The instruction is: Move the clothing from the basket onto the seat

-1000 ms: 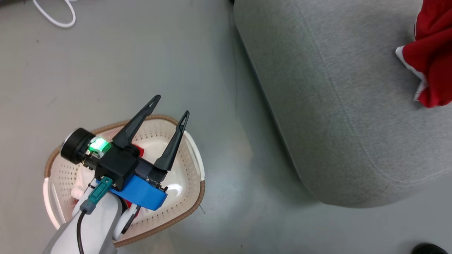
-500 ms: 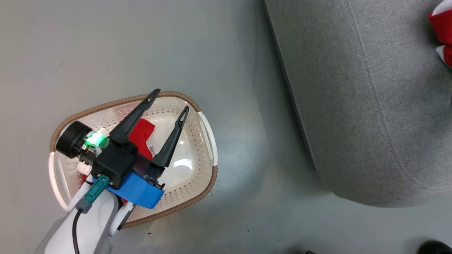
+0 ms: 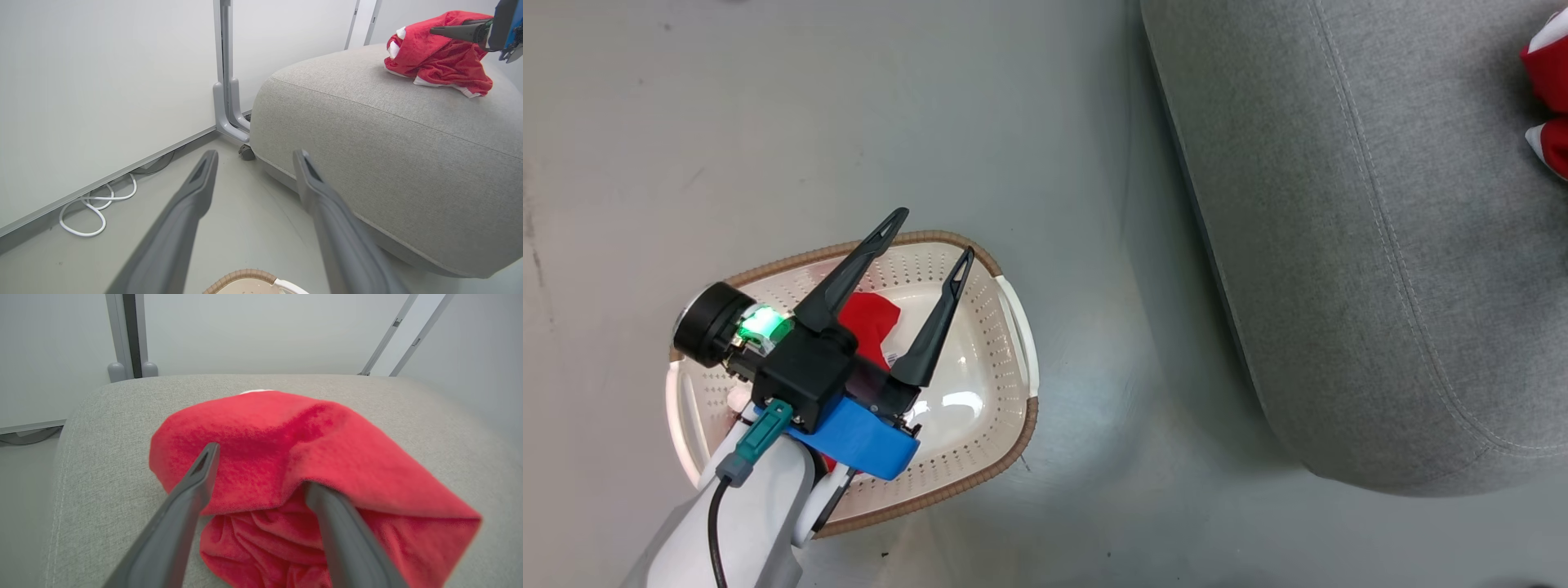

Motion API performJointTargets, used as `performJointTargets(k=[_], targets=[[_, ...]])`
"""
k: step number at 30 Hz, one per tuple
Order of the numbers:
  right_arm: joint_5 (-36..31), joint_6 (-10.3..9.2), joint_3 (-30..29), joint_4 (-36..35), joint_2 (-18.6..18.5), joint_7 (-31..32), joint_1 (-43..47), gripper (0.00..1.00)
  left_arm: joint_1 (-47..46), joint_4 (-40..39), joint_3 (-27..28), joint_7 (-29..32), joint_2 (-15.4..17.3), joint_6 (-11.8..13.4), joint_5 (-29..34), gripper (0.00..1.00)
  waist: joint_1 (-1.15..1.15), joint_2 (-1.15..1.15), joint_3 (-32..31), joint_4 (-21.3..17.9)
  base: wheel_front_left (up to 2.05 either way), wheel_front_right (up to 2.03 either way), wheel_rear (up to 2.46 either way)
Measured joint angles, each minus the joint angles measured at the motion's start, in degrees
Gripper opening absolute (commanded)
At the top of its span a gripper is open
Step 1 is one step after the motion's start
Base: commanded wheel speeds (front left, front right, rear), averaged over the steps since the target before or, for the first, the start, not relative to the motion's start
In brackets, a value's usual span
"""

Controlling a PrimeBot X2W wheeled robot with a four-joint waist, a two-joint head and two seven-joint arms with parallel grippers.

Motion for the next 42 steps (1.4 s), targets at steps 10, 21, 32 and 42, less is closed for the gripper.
performJointTargets(k=[10,21,32,42], targets=[[0.04,0.0,-0.64,-0.82,-0.11,-0.01,1.16,1.0,0.0,0.56,-0.03,0.0,-1.13,0.0,-0.34,1.0,0.0,0.0,-1.73,0.71,0.0,0.0,0.0],[0.12,0.0,-0.71,-3.67,-0.88,-0.01,8.88,1.0,1.86,2.69,0.34,0.0,-5.56,0.0,-2.34,1.0,0.0,0.0,-6.65,2.7,0.0,0.0,0.0],[2.97,0.0,2.14,-14.37,2.29,0.09,20.96,1.0,7.04,5.77,5.11,0.0,-10.32,0.0,-3.49,1.0,-0.01,0.0,-15.6,6.3,0.0,0.0,0.0],[2.54,0.0,5.72,-28.86,8.66,2.61,31.22,1.0,10.31,8.88,9.51,0.0,-13.0,0.0,-3.78,1.0,-0.01,0.0,-21.61,9.7,0.0,0.0,0.0]])
